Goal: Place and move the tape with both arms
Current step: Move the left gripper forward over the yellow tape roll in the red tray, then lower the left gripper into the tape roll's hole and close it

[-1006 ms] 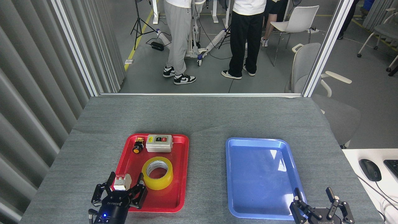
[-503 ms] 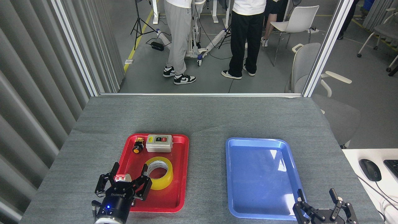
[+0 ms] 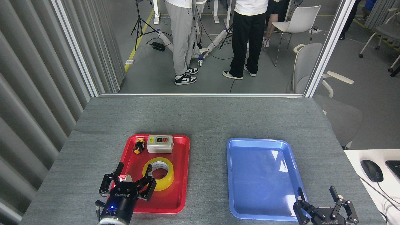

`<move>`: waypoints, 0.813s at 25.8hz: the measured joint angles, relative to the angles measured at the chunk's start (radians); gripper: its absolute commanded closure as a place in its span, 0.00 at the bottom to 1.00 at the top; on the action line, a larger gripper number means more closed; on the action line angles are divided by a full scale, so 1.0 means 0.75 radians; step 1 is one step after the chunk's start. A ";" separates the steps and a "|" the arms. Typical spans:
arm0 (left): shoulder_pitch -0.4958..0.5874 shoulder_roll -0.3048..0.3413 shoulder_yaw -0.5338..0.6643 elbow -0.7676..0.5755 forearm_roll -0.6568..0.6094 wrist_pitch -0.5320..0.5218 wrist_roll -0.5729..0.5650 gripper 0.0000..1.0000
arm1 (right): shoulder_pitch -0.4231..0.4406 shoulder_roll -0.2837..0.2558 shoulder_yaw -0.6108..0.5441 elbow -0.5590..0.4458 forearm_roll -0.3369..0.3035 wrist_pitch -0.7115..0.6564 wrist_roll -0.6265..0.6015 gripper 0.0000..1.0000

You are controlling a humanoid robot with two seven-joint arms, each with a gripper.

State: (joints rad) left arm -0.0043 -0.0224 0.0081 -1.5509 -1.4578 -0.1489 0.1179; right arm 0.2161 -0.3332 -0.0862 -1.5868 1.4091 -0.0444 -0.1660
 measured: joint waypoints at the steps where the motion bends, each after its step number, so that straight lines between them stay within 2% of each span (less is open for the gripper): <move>1: 0.001 -0.001 0.000 0.000 0.000 0.000 0.000 0.00 | -0.001 0.001 0.000 0.000 0.001 0.000 0.000 0.00; 12: 0.001 -0.005 0.000 0.008 0.002 0.000 -0.032 0.00 | -0.005 0.010 -0.003 0.000 0.003 0.010 -0.002 0.00; 15: -0.015 -0.005 0.001 0.011 0.006 0.000 -0.190 0.00 | -0.006 0.008 -0.004 0.001 0.002 0.010 -0.005 0.00; 21: -0.135 0.009 -0.002 0.047 0.017 0.000 -0.702 0.00 | -0.006 0.004 -0.015 0.002 -0.001 0.010 0.000 0.00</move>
State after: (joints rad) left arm -0.1056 -0.0156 0.0068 -1.5158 -1.4448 -0.1488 -0.4085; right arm 0.2118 -0.3305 -0.0975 -1.5849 1.4083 -0.0369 -0.1662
